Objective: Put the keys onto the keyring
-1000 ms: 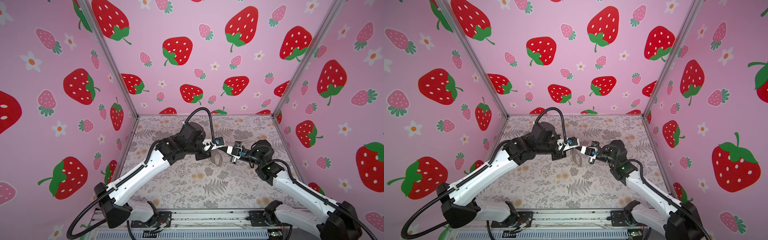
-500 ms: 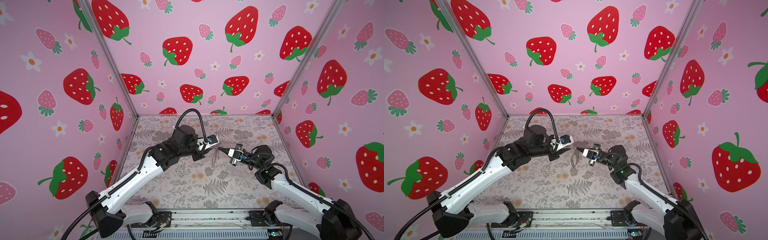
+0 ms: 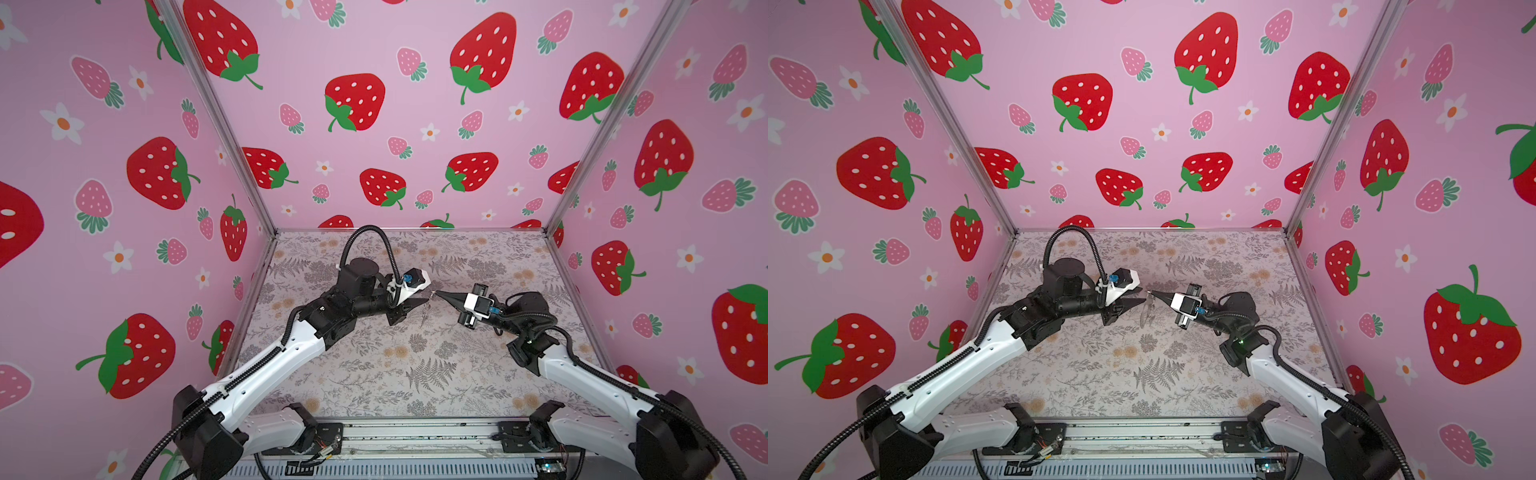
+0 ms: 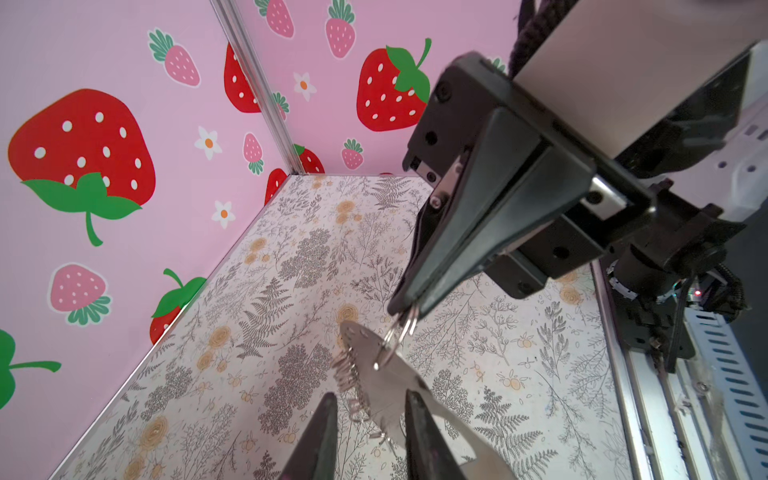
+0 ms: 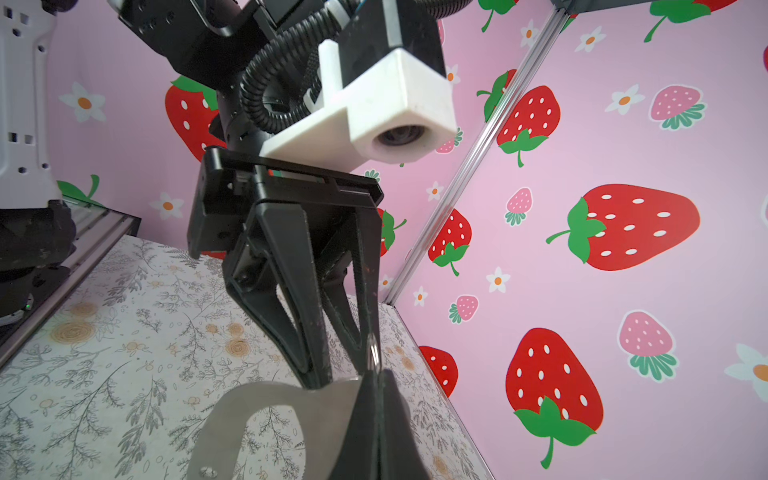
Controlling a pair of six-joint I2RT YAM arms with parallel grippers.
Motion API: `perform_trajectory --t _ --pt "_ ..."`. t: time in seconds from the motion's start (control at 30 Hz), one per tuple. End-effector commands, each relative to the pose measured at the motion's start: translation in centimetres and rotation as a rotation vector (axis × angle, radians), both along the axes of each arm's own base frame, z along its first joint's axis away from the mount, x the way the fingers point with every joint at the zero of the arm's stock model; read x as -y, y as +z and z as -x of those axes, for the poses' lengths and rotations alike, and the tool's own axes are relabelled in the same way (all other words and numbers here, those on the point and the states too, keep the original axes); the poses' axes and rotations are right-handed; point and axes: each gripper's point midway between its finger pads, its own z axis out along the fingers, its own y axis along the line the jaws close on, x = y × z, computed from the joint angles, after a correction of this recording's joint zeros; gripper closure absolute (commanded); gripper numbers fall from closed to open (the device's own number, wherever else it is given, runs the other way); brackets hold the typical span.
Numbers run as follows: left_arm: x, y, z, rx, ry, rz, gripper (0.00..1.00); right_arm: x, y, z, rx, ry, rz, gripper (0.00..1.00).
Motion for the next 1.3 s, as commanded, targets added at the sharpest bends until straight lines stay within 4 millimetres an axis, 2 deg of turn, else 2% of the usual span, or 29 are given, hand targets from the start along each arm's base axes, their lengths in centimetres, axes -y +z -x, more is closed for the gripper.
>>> perform_trajectory --t 0.0,0.47,0.7,0.73,1.27 --pt "0.2 2.4 0.7 0.061 -0.042 0.077 0.69 0.1 1.2 0.8 0.038 0.042 -0.030 1.00" --pt "0.7 2.7 1.7 0.077 -0.120 0.067 0.82 -0.1 1.4 1.1 0.061 0.067 -0.018 1.00" --pt "0.7 2.9 2.1 0.085 -0.145 0.054 0.93 -0.1 1.7 1.1 0.071 0.066 -0.017 1.00" --pt "0.7 2.9 2.1 0.084 -0.149 0.054 0.99 -0.1 1.6 1.2 0.073 0.069 -0.014 1.00" --pt "1.3 3.5 2.5 0.076 -0.194 0.061 1.00 -0.4 0.4 0.4 0.122 0.030 0.043 1.00"
